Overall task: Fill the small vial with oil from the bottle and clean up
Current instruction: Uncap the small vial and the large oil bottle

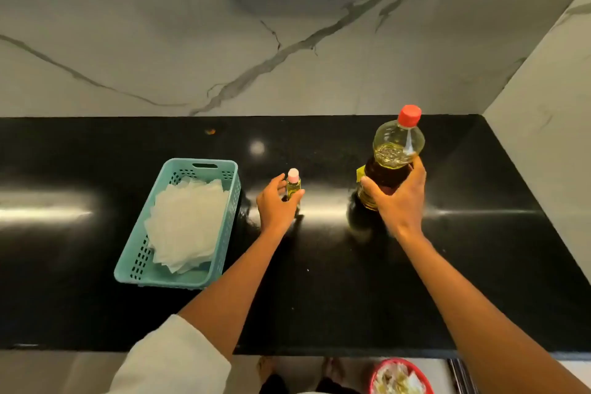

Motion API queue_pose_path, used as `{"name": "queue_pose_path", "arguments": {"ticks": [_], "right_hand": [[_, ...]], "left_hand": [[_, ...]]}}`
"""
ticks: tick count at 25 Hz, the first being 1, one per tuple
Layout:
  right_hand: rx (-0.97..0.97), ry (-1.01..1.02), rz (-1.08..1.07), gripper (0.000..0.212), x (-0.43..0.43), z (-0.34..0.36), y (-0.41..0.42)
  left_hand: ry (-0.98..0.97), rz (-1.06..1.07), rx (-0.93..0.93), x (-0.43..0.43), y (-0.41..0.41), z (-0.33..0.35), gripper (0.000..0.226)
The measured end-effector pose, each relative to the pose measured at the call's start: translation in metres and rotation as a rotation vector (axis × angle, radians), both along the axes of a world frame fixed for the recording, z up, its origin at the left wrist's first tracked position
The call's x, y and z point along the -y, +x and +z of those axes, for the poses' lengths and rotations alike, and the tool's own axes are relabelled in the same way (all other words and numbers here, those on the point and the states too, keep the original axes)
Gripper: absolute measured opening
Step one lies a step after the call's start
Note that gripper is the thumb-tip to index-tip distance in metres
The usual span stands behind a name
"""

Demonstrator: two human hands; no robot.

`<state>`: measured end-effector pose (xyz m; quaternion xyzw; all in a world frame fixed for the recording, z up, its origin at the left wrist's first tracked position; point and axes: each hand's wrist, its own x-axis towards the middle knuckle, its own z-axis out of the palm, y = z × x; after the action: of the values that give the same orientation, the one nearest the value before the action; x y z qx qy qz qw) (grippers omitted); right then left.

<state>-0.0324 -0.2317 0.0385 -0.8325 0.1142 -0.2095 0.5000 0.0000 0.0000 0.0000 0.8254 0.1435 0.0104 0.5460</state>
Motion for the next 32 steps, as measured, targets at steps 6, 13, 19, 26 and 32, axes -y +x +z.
{"name": "queue_pose_path", "arguments": {"ticks": [6, 13, 19, 26, 32], "right_hand": [[-0.005, 0.028, -0.092, 0.091, 0.004, -0.001, 0.015], [-0.007, 0.02, -0.072, 0.089, 0.006, -0.003, -0.009], [0.005, 0.041, -0.072, 0.085, -0.002, -0.01, -0.06], [-0.022, 0.049, -0.059, 0.089, -0.008, -0.007, -0.088], [0.167, -0.192, 0.021, 0.044, -0.058, -0.005, -0.129]], "left_hand": [[0.077, -0.034, 0.039, 0.008, 0.019, -0.004, 0.026], [0.156, -0.136, 0.086, -0.01, -0.021, -0.007, 0.029], [0.132, -0.18, 0.059, -0.034, -0.066, -0.008, 0.033], [0.115, -0.186, 0.112, -0.033, -0.095, -0.015, 0.051], [0.058, -0.192, 0.175, -0.021, -0.107, -0.014, 0.044]]}}
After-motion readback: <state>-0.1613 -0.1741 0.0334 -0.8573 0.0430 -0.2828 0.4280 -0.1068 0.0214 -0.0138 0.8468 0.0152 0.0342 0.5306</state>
